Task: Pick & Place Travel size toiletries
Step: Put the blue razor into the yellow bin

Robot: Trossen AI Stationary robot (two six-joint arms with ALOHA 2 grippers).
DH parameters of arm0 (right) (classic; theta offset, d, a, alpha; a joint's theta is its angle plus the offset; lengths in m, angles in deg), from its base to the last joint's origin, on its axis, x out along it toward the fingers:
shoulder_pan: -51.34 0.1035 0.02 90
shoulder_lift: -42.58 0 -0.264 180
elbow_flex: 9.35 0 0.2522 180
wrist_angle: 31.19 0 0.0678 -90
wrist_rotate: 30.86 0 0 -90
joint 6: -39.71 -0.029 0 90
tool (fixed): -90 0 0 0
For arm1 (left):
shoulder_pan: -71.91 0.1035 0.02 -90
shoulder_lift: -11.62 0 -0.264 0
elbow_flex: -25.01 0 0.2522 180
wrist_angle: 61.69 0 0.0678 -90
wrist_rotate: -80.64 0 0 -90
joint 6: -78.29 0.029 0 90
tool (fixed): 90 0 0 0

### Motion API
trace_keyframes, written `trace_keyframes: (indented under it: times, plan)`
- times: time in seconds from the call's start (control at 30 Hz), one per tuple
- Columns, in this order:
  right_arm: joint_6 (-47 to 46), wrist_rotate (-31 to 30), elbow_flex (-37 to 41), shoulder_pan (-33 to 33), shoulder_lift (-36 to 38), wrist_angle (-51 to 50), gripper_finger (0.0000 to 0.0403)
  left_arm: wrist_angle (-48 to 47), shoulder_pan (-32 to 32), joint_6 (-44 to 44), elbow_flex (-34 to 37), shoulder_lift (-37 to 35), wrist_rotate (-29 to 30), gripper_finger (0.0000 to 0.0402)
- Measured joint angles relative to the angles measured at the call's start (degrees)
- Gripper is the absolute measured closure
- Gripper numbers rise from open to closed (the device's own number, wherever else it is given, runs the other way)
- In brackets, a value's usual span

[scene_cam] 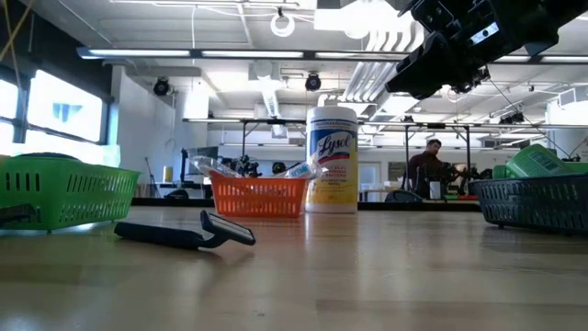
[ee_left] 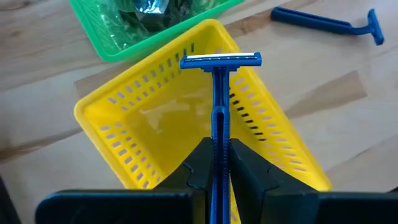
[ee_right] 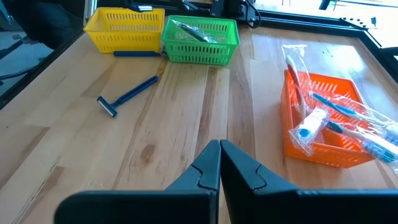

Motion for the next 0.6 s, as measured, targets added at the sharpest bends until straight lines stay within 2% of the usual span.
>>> trace_keyframes:
  times: [0.4, 0.6]
  plan:
    - [-0.20, 0.00, 0.00, 0.01, 0.00, -0.02, 0.0400, 1.01, -0.10, 1.69, 0.00, 0.00, -2.96, 0.0364]
    - [-0.22, 0.00, 0.00, 0.00, 0.00, -0.02, 0.0400, 1.03, -0.10, 1.97, 0.00, 0.00, -2.94, 0.0314]
